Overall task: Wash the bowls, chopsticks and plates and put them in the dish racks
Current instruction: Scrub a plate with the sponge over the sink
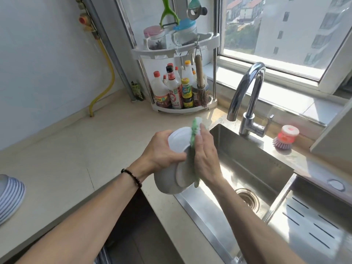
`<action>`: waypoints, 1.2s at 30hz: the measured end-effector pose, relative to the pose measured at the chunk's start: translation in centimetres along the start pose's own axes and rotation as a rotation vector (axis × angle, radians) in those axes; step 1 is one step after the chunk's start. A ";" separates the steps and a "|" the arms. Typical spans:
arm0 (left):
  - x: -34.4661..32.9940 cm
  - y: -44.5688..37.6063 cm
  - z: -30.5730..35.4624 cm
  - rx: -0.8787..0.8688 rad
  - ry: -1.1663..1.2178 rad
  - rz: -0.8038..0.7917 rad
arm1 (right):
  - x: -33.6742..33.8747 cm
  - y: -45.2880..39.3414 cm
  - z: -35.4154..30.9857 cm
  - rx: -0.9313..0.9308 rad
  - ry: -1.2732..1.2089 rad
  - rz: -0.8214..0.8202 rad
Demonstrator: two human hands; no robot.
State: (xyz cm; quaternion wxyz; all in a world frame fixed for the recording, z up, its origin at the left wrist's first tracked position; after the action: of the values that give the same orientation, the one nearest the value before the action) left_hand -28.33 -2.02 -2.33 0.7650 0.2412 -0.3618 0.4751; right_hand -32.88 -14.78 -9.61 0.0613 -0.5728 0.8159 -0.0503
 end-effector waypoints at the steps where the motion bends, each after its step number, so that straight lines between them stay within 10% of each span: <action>1: 0.0 0.0 -0.2 0.025 0.024 0.007 | -0.5 0.6 -0.2 0.016 0.015 -0.069; 13: 0.3 0.5 0.8 -0.021 0.094 -0.001 | -0.3 -1.3 -1.7 0.080 0.087 0.116; 25: 1.2 1.4 1.6 -0.192 0.022 -0.001 | 1.5 -3.2 -0.9 -0.284 -0.331 0.305; 36: 1.0 -1.0 2.2 -0.110 -0.241 -0.312 | 2.2 -4.5 -2.6 -0.052 0.032 0.038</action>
State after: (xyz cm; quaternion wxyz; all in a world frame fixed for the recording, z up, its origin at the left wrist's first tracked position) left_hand -27.86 -3.41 -0.19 0.7926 0.3073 -0.4342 0.2981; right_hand -29.83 -18.31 -6.46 0.0342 -0.5576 0.8286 -0.0369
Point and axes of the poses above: each hand's wrist, its own y-axis away from the middle knuckle, its own x-axis out of the back of the hand, z = x × y, the point moved 1 cm from there along -y, towards the middle knuckle, and after that the axes turned 13 degrees about -y, right-handed, at the moved point
